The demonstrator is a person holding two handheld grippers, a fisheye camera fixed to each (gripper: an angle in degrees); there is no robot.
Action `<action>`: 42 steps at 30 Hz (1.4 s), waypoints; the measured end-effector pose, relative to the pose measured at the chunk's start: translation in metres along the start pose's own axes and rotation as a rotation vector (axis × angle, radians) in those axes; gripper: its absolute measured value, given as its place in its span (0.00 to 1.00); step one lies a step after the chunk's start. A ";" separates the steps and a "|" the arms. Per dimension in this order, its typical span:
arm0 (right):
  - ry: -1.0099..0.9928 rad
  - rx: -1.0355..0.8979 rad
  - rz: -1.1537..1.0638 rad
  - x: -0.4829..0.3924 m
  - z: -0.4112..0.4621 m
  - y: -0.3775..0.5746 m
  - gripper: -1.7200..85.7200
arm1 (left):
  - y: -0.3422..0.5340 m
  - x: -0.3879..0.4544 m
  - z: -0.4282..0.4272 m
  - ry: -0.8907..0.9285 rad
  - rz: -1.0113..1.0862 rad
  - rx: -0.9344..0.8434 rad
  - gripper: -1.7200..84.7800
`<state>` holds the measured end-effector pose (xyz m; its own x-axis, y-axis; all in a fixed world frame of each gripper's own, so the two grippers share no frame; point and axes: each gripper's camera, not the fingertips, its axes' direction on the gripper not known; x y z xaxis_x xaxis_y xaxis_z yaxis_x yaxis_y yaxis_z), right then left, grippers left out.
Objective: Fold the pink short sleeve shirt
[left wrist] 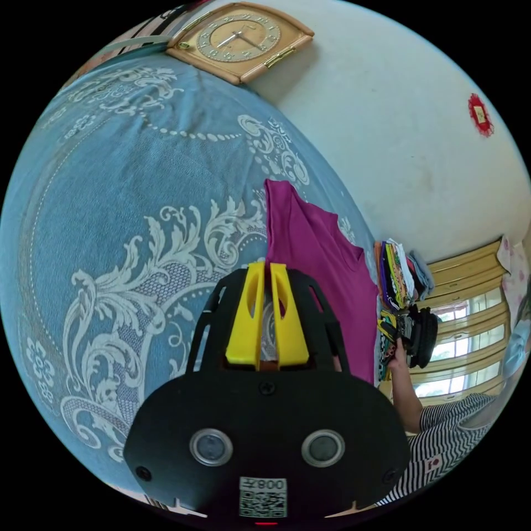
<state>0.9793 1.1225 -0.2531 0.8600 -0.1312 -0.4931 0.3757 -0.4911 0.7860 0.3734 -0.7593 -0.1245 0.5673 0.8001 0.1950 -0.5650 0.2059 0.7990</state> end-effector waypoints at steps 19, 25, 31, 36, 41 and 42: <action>-0.052 0.136 0.063 0.053 -0.018 0.077 0.03 | 0.153 0.020 0.180 0.014 -0.089 0.173 0.07; -0.116 0.205 0.037 0.067 -0.020 0.113 0.07 | 0.206 0.148 0.325 0.104 0.189 -0.016 0.09; -0.151 0.212 0.008 0.080 -0.017 0.125 0.08 | 0.251 0.348 0.568 0.249 0.577 -0.321 0.10; -0.230 0.223 0.002 0.092 -0.022 0.132 0.07 | 0.291 0.479 0.748 0.332 0.731 -0.448 0.11; -0.166 0.190 -0.034 0.091 -0.027 0.128 0.09 | 0.342 0.582 0.882 0.241 0.911 -0.509 0.12; -0.173 0.171 -0.040 0.090 -0.024 0.128 0.09 | 0.356 0.605 0.912 0.197 0.967 -0.530 0.12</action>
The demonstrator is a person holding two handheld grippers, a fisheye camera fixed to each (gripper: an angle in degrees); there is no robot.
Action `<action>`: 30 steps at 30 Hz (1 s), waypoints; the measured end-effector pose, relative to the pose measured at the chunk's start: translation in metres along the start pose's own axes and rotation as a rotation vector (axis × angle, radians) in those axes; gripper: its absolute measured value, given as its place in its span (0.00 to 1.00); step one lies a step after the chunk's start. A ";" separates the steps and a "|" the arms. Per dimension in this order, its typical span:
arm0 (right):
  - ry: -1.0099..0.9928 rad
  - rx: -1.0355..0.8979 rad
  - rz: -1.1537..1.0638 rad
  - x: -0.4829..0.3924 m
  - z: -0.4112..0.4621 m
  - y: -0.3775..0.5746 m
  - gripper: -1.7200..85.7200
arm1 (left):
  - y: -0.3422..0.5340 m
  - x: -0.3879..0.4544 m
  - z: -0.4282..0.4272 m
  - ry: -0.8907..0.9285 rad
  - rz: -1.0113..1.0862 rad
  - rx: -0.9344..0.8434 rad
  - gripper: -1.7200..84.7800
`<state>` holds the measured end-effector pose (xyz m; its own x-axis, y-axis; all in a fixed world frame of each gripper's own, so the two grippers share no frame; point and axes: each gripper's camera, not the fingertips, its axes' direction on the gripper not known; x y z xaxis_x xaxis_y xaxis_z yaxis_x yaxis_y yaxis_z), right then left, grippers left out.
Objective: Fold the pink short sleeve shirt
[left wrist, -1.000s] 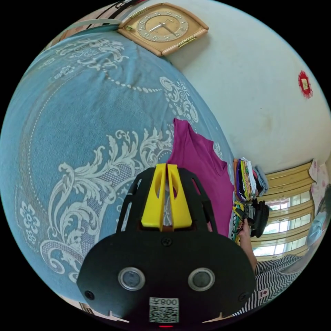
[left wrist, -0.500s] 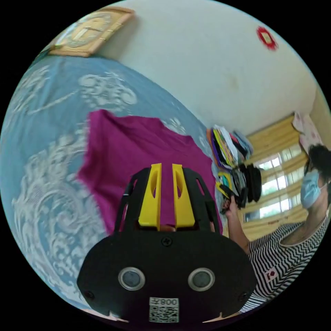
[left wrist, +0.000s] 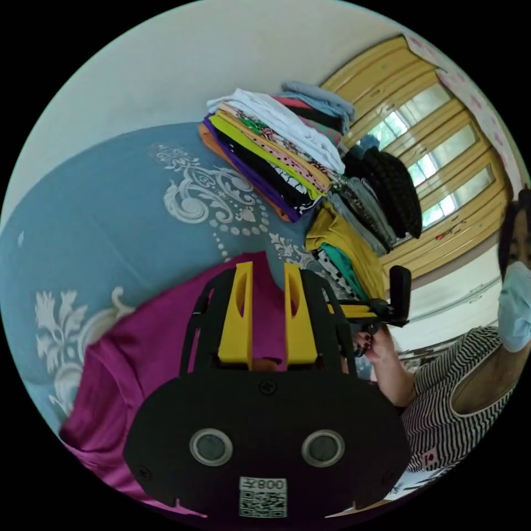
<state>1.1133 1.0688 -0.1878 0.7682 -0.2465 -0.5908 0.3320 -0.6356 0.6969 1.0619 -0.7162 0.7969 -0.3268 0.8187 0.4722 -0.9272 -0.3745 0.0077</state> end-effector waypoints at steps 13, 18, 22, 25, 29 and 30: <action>-0.046 0.026 -0.017 -0.021 0.001 0.006 0.03 | -0.086 0.057 0.222 -0.229 0.156 -0.167 0.06; -0.122 0.084 -0.162 -0.053 -0.011 0.008 0.02 | -0.061 0.034 0.203 -0.101 0.070 0.001 0.06; -0.139 0.012 -0.265 -0.082 0.005 0.006 0.02 | -0.024 -0.003 0.207 -0.065 -0.034 0.037 0.06; -0.163 -0.068 -0.345 -0.103 0.021 0.003 0.03 | 0.000 -0.030 0.217 -0.046 -0.122 0.045 0.07; -0.171 -0.155 -0.381 -0.119 0.042 -0.001 0.03 | 0.015 -0.054 0.226 -0.055 -0.202 0.058 0.08; -0.156 -0.184 -0.397 -0.125 0.048 -0.002 0.03 | 0.018 -0.061 0.227 -0.055 -0.219 0.065 0.09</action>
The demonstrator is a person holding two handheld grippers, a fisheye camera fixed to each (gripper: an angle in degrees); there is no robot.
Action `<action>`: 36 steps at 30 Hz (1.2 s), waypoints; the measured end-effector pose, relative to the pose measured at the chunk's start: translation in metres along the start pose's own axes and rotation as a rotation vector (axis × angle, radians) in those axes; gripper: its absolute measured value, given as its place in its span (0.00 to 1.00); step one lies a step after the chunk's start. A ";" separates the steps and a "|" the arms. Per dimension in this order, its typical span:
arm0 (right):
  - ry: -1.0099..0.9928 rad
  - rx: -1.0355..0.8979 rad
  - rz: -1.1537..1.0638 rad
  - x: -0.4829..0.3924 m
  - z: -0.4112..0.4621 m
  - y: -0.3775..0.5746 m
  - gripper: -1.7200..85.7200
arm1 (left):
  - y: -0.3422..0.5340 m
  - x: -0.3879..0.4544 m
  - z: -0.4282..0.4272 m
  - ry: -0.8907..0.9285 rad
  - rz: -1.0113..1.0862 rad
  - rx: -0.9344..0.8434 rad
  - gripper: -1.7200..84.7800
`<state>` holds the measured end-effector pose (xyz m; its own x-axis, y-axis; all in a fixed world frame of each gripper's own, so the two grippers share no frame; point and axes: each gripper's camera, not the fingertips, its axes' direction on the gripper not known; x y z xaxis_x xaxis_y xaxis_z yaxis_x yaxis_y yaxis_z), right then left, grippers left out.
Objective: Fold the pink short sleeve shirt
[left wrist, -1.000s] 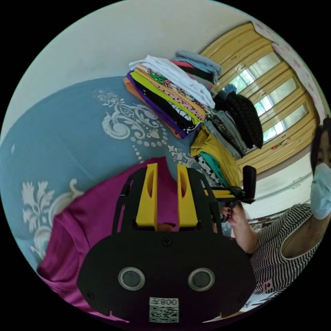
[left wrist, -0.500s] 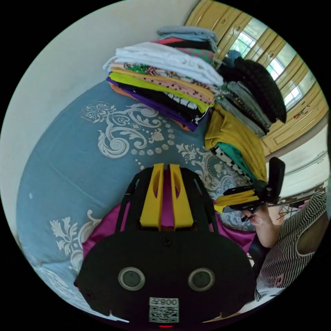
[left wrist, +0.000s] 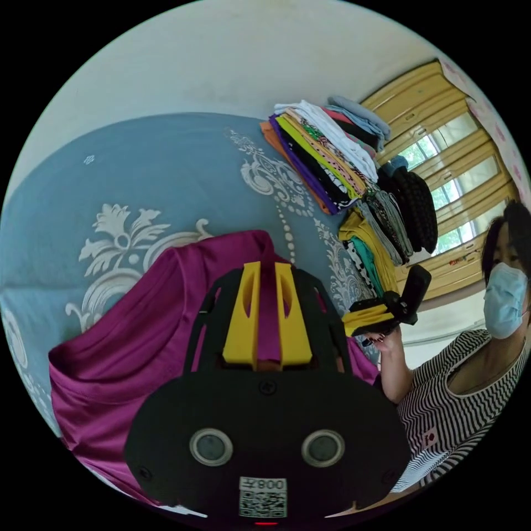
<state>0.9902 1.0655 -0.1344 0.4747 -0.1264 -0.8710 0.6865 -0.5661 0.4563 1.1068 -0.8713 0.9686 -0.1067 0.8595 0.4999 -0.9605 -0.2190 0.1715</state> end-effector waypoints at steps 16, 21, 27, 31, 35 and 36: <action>0.012 -0.071 -0.041 -0.027 0.010 -0.036 0.03 | -0.036 -0.005 0.040 -0.043 -0.007 -0.094 0.06; 0.017 -0.048 -0.024 -0.028 0.003 -0.044 0.03 | -0.055 0.014 0.020 -0.010 0.048 -0.048 0.04; 0.086 -0.042 0.022 -0.034 0.008 -0.061 0.02 | -0.078 0.037 0.005 -0.017 0.112 -0.087 0.05; 0.100 -0.091 0.046 -0.037 0.021 -0.074 0.02 | -0.076 0.037 -0.016 -0.018 0.092 -0.112 0.06; 0.107 -0.091 0.049 -0.045 0.022 -0.085 0.02 | -0.061 0.040 -0.067 -0.037 0.071 -0.040 0.08; 0.106 -0.091 0.050 -0.047 0.022 -0.088 0.02 | -0.053 0.043 -0.090 -0.081 0.061 -0.007 0.08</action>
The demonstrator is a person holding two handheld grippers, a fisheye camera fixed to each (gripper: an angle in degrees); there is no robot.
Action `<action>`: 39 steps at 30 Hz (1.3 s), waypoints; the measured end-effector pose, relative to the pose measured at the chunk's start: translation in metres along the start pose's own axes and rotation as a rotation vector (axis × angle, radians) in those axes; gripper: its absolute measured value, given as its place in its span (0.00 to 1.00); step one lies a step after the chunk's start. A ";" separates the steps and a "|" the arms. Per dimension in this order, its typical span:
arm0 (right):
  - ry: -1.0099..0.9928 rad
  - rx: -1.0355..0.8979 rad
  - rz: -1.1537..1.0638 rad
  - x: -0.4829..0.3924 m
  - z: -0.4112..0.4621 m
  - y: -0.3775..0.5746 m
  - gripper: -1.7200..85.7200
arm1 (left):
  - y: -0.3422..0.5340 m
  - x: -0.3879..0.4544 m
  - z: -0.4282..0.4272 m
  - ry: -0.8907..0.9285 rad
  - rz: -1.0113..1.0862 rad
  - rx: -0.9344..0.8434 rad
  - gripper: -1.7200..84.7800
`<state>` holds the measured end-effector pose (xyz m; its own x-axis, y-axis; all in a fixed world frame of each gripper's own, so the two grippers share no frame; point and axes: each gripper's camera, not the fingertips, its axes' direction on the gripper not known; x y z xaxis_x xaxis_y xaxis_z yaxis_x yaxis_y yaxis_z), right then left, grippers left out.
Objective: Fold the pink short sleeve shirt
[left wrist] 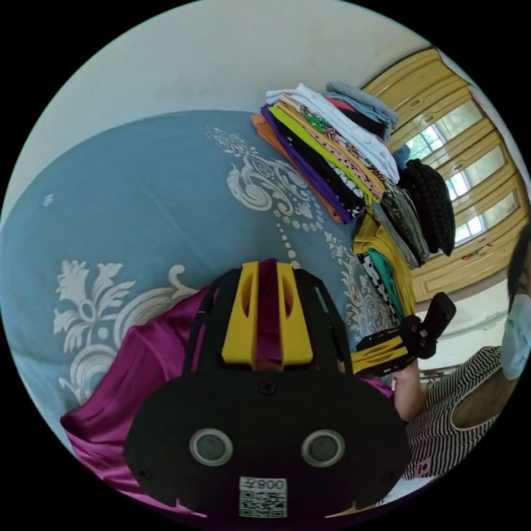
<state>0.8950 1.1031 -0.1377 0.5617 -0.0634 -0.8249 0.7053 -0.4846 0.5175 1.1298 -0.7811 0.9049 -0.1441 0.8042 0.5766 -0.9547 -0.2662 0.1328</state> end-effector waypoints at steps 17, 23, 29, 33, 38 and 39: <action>0.093 0.065 0.090 -0.056 -0.005 -0.048 0.02 | 0.142 0.048 -0.233 0.099 0.032 -0.039 0.02; 0.172 0.061 0.084 -0.099 0.011 -0.072 0.02 | 0.235 0.029 -0.395 0.048 -0.129 0.115 0.02; 0.335 0.059 -0.002 -0.165 0.036 -0.096 0.02 | 0.344 0.006 -0.556 -0.226 -0.287 0.083 0.02; 0.473 0.050 -0.053 -0.212 0.058 -0.114 0.02 | 0.414 -0.025 -0.664 -0.276 -0.418 0.106 0.02; 0.560 0.038 -0.082 -0.255 0.080 -0.135 0.02 | 0.487 -0.067 -0.793 -0.332 -0.597 0.254 0.03; 0.555 0.019 -0.071 -0.260 0.080 -0.141 0.02 | 0.505 -0.079 -0.825 -0.355 -0.646 0.297 0.04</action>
<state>0.6149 1.1179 -0.0142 0.6599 0.4366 -0.6114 0.7449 -0.4865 0.4566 0.4440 -0.5408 0.2619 0.5538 0.6436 0.5283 -0.7047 0.0244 0.7090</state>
